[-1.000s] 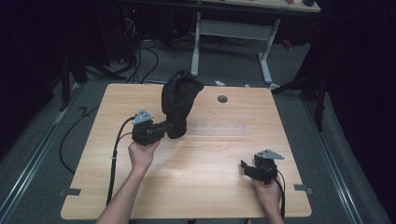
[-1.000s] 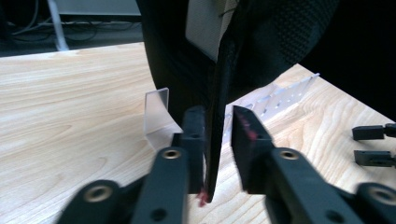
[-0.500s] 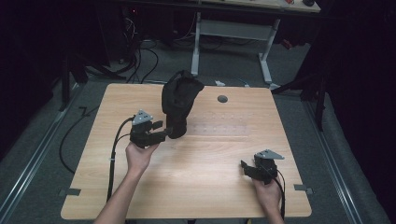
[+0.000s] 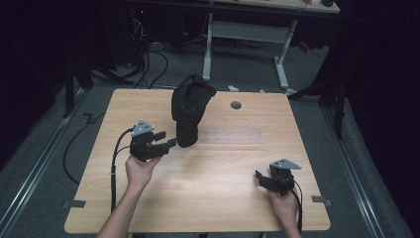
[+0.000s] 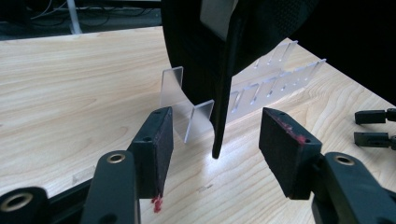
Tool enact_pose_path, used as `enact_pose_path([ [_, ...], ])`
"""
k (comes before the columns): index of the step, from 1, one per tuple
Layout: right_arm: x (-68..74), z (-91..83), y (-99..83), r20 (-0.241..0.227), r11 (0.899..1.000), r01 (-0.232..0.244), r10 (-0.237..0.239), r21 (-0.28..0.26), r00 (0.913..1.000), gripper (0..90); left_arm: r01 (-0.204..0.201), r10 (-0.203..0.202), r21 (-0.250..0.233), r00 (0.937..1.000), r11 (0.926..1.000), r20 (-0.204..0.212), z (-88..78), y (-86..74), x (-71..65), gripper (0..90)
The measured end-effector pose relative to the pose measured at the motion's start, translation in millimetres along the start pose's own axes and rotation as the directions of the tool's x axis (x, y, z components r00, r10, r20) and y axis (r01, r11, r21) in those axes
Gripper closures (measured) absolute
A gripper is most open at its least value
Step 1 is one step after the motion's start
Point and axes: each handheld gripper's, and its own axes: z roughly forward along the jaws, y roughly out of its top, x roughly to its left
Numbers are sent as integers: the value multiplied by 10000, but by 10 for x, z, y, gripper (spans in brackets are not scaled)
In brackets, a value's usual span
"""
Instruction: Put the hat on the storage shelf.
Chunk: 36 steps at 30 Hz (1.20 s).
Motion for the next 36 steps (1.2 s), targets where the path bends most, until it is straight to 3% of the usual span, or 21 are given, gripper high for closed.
enact_pose_path([
  [13,1,0,0,3,10000,-9,9,-1,10000,360,353,-354,-83,9993,9993,-101,-155,4,57,431],
  [36,1,0,0,7,10000,-3,3,-1,10000,359,529,-528,-187,9986,9984,56,-402,-69,92,414],
])
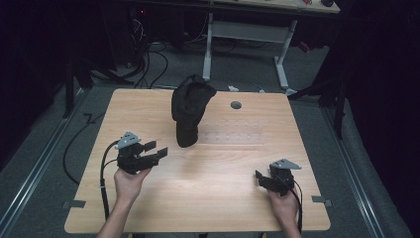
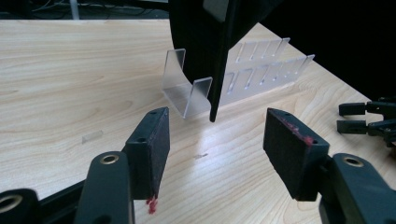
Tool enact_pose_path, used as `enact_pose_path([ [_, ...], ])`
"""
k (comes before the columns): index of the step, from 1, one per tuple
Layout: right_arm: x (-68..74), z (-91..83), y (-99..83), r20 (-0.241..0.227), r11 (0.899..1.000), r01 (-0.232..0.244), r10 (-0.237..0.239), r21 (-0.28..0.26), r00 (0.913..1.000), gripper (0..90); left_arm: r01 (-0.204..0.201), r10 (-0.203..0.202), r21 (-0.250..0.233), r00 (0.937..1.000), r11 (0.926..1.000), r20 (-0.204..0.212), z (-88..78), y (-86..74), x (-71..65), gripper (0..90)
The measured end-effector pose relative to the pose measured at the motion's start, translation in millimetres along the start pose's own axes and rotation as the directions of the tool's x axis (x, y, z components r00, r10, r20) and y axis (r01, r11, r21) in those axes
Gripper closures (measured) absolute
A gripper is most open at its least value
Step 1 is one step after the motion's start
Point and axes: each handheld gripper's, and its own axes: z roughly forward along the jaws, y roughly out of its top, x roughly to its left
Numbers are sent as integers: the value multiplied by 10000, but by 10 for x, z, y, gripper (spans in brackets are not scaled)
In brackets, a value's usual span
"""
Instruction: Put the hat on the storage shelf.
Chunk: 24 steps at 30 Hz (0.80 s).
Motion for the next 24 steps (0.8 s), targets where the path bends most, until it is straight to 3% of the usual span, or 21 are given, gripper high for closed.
enact_pose_path([
  [24,1,0,0,1,10000,-6,6,-3,10000,359,42,-39,490,10000,9988,-61,-178,-176,71,381],
])
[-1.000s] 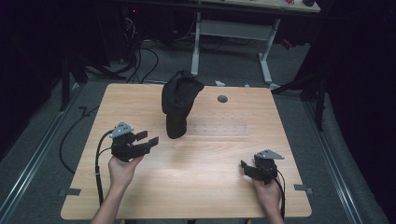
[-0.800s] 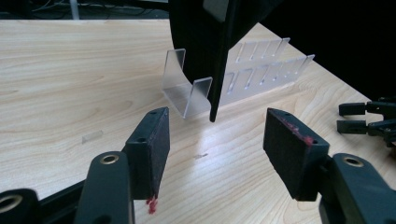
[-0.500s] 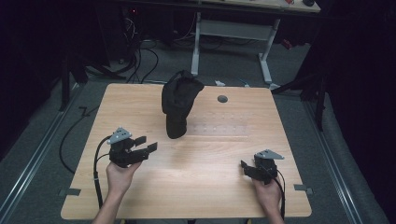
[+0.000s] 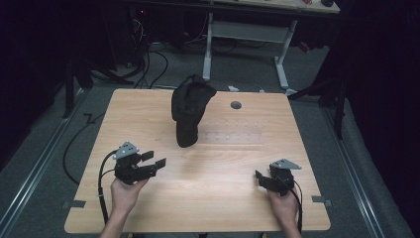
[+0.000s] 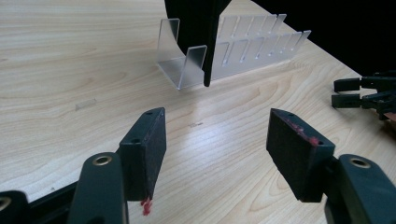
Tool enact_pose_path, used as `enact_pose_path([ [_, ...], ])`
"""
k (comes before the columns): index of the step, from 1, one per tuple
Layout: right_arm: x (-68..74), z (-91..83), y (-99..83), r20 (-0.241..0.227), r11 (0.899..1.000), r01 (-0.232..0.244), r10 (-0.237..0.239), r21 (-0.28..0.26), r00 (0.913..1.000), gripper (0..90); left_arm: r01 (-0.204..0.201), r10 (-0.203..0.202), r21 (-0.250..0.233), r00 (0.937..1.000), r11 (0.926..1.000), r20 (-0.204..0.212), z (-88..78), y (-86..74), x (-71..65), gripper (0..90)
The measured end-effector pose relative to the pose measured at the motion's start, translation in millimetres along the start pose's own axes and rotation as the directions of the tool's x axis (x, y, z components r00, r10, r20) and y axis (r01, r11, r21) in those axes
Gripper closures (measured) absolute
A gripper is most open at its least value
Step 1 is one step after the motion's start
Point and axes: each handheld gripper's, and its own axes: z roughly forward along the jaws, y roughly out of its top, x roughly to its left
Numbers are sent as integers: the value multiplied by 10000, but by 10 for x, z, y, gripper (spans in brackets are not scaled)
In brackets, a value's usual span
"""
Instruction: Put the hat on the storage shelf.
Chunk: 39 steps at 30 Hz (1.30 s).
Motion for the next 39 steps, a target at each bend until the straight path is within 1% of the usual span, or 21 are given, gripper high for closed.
enact_pose_path([
  [4,0,0,0,8,10000,1,-1,1,10000,359,19,-19,56,10000,10000,-10,-5,-43,10,377],
  [10,0,0,0,0,10000,3,-3,-1,10000,359,48,-45,230,9999,9997,-150,-6,-119,40,378],
  [20,1,0,0,6,10000,8,-8,2,10000,359,77,-64,349,9993,9994,-375,7,-213,85,372],
  [21,1,0,0,8,10000,10,-10,0,10000,359,33,-18,390,9992,9992,-393,9,-223,93,371],
  [22,1,0,0,8,10000,9,-9,0,10000,359,88,-72,386,9991,9992,-420,13,-233,95,370],
  [29,1,0,-1,8,10000,11,-11,1,10000,359,-48,82,533,9979,9986,-640,35,-317,132,365],
  [32,1,0,0,6,10000,7,-7,1,10000,359,-29,69,550,9973,9985,-731,47,-356,150,363],
  [38,1,-1,-1,7,10000,6,-6,2,10000,359,-125,198,728,9948,9973,-1000,80,-441,205,361],
  [39,1,-1,-1,9,10000,7,-7,1,10000,359,-51,129,732,9942,9973,-1066,87,-454,211,361],
])
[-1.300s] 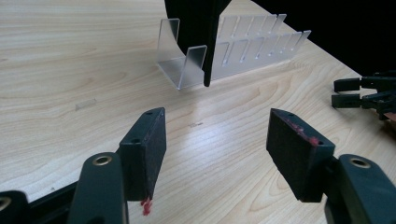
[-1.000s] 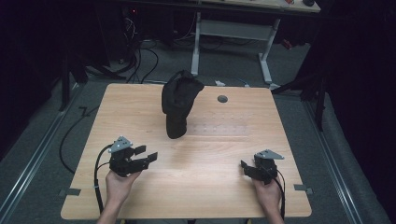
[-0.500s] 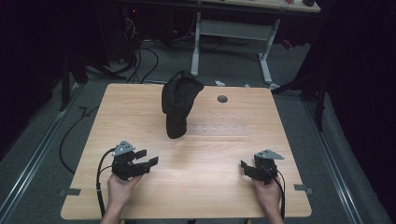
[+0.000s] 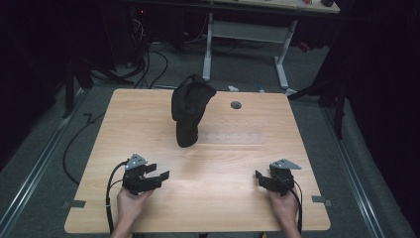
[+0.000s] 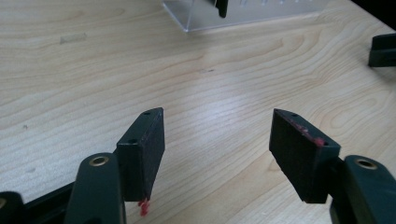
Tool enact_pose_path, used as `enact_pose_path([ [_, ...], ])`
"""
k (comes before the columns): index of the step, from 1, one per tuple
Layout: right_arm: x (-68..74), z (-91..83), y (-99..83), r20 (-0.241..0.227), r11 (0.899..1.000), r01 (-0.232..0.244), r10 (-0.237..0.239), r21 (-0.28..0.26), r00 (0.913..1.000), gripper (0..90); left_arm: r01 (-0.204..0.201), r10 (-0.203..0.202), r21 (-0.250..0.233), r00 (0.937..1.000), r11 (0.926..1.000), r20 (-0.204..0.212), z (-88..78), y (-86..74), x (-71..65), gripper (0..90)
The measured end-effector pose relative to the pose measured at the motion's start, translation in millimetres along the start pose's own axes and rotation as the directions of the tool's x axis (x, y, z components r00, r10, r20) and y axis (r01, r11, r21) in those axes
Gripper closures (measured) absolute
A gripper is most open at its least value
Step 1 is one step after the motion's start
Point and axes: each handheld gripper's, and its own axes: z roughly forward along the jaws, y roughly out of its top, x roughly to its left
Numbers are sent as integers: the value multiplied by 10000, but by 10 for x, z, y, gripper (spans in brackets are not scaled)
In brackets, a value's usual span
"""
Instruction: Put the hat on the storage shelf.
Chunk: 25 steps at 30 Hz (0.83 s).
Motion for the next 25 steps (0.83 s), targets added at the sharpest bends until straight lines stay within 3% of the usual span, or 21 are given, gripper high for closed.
enact_pose_path([
  [3,1,0,0,0,10000,-4,4,-2,10000,359,-168,169,47,9997,9998,-202,27,-47,29,360],
  [6,1,0,0,0,10000,-8,8,1,10000,359,-643,648,102,9963,9979,-556,67,-113,43,357],
  [11,1,0,0,5,10000,-3,3,-1,10000,359,-1669,1692,296,9800,9855,-1052,147,-246,45,349],
  [17,1,0,-1,4,10000,-4,4,0,10000,359,-2299,2337,435,9635,9722,-1310,205,-375,72,334],
  [25,1,0,0,-1,10000,-18,18,0,10000,358,-2281,2287,182,9667,9735,-1145,200,-402,83,298],
])
